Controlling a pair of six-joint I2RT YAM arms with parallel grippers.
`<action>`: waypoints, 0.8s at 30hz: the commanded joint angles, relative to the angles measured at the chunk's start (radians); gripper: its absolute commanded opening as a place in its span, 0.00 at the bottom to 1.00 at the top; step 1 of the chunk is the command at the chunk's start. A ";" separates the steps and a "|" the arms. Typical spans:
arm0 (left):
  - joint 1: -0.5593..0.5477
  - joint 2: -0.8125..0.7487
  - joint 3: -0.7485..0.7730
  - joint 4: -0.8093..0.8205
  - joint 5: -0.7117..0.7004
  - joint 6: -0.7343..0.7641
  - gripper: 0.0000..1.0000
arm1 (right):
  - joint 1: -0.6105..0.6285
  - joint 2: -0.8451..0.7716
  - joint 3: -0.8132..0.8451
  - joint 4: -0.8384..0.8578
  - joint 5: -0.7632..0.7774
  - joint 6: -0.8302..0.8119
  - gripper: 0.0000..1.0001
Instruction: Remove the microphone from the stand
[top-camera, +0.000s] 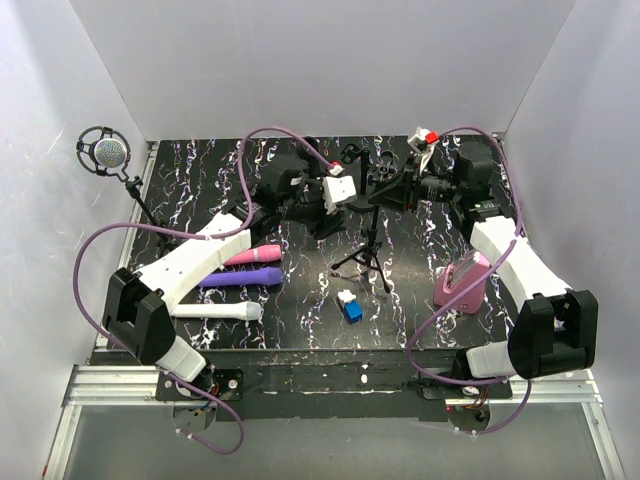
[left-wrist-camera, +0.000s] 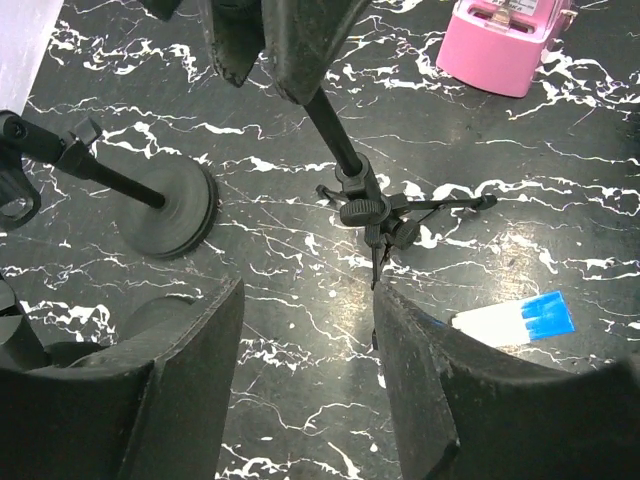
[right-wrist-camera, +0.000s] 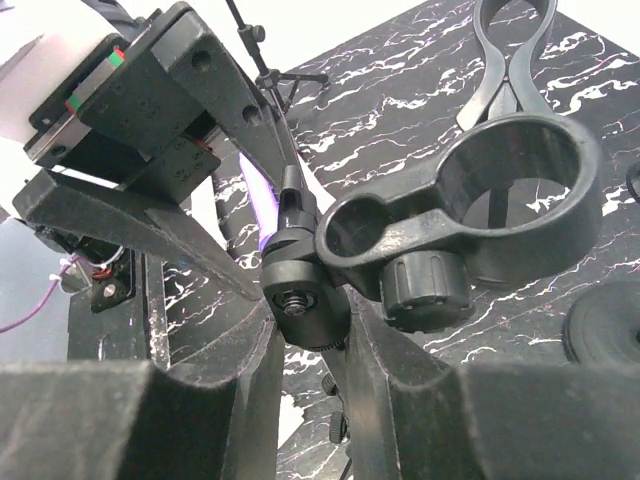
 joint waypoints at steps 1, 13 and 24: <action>-0.002 -0.008 -0.044 0.053 0.027 -0.035 0.52 | 0.005 -0.005 -0.007 0.164 -0.022 0.099 0.01; -0.037 0.082 -0.173 0.380 -0.002 -0.185 0.49 | 0.001 0.104 0.077 0.178 -0.061 0.156 0.01; -0.037 0.150 -0.129 0.424 0.015 -0.262 0.47 | -0.001 0.118 0.086 0.172 -0.033 0.172 0.01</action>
